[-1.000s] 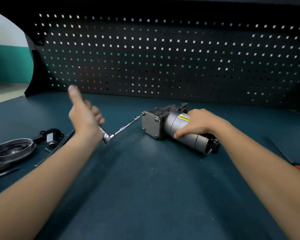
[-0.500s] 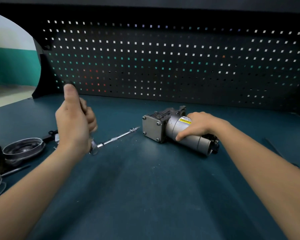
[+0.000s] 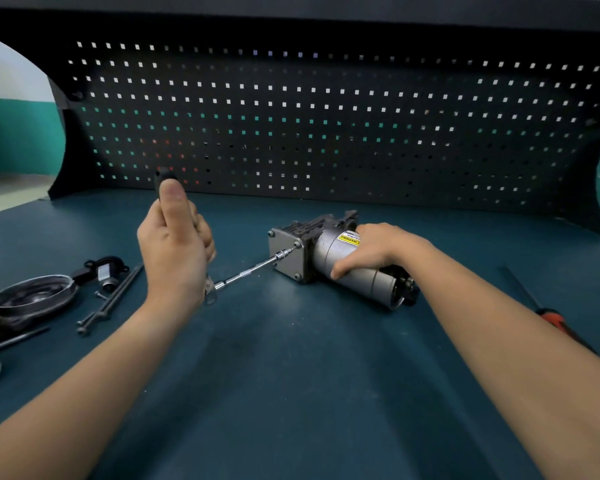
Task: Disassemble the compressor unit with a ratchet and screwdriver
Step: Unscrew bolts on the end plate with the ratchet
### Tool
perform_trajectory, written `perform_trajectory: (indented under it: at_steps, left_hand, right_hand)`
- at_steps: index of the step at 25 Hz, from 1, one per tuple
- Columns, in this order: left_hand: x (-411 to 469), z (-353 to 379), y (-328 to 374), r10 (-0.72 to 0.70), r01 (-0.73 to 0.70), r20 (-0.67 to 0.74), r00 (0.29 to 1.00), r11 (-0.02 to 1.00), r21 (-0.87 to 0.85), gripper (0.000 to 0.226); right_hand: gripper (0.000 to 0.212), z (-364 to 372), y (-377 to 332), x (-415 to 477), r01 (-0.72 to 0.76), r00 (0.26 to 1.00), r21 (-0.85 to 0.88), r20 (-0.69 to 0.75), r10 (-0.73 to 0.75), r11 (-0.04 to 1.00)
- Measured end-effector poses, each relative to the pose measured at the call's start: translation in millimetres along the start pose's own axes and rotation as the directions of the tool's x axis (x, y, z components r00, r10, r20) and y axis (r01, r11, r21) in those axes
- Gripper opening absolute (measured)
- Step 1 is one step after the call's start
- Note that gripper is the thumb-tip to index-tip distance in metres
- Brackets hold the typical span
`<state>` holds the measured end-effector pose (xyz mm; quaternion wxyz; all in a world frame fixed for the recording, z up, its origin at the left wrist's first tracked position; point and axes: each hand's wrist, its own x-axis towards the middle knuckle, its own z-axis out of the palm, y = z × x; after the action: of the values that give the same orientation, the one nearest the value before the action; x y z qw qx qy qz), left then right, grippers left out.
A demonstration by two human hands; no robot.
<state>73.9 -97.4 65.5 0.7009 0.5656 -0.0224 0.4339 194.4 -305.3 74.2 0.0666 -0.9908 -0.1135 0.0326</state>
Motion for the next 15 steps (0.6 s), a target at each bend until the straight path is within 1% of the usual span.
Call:
perform_trajectory:
  at_steps: [3, 8, 12, 15]
  left_hand:
    - [3.8, -3.9, 1.0, 0.003, -0.003, -0.026, 1.000, 1.000, -0.018, 0.044]
    - [1.6, 0.0, -3.3, -0.016, 0.016, -0.004, 1.000, 1.000, -0.011, 0.044]
    - [4.1, -3.5, -5.2, -0.017, 0.017, -0.027, 0.999, 1.000, -0.002, 0.045]
    - [4.3, -3.4, -4.9, -0.023, 0.022, -0.042, 0.999, 0.999, -0.027, 0.045]
  right_hand:
    - [0.070, 1.7, 1.2, 0.4, 0.001, 1.000, -0.002, 0.003, -0.001, 1.000]
    - [0.071, 1.1, -0.2, 0.5, -0.003, 1.000, 0.002, -0.004, 0.003, 1.000]
    - [0.071, 1.9, 0.6, 2.0, -0.005, 1.000, -0.002, -0.005, 0.005, 1.000]
    - [0.071, 2.1, 0.6, 2.3, -0.004, 1.000, -0.004, -0.009, 0.004, 1.000]
